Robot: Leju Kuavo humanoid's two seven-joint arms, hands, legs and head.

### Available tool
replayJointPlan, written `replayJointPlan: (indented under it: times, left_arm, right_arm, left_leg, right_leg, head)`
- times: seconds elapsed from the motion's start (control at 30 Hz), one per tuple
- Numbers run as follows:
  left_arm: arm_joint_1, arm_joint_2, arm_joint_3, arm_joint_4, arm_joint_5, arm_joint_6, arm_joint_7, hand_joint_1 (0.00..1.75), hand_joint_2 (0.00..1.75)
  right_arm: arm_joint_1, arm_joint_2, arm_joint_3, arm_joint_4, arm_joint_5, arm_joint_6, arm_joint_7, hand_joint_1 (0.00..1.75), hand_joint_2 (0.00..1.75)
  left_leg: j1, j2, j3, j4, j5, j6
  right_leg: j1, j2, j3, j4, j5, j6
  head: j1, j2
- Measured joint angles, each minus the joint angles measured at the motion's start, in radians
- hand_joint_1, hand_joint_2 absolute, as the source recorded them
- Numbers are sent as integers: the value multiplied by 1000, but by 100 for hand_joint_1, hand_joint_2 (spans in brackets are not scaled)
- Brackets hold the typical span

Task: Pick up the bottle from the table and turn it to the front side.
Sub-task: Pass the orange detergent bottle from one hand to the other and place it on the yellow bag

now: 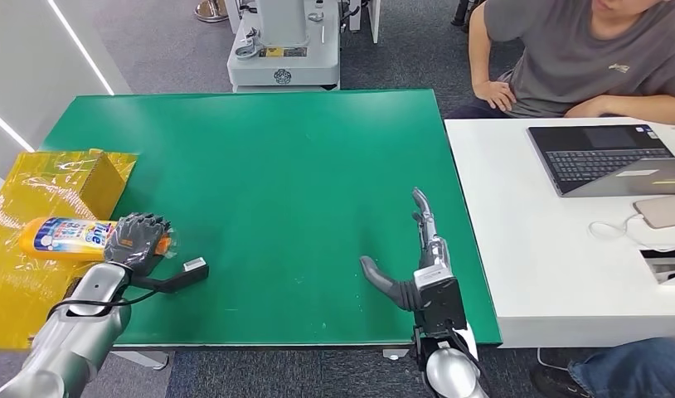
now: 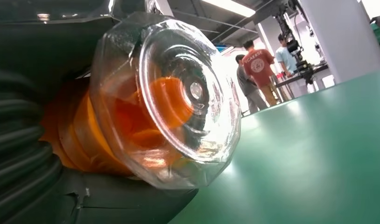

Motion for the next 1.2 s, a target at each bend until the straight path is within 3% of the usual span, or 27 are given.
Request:
replayJointPlan:
  times: [0.77, 0.9, 1.03, 1.2]
  left_arm:
    - [-13, -35, -4, 48, 10, -50, -21, 175, 175]
    - [-14, -38, -4, 57, 6, -66, -20, 66, 175]
    - [-15, -40, -4, 63, 1, -82, -8, 0, 175]
    - [-32, -42, -12, 65, -2, -99, 3, 0, 175]
  right_arm:
    - [12, 0, 0, 2, 2, -10, -4, 0, 175]
    - [16, 0, -1, 2, 3, -13, -8, 0, 175]
    - [17, 0, -2, 2, 3, -14, -9, 0, 175]
    - [17, 1, -4, 3, 3, -15, -11, 0, 175]
  left_leg:
    - [0, 0, 0, 0, 0, 0]
    - [0, 0, 0, 0, 0, 0]
    - [0, 0, 0, 0, 0, 0]
    - [0, 0, 0, 0, 0, 0]
  right_leg:
    - [0, 0, -1, 0, 0, 0]
    - [0, 0, -1, 0, 0, 0]
    - [0, 0, -1, 0, 0, 0]
    - [0, 0, 0, 0, 0, 0]
  head:
    - [0, 0]
    - [0, 0]
    - [0, 0]
    - [0, 0]
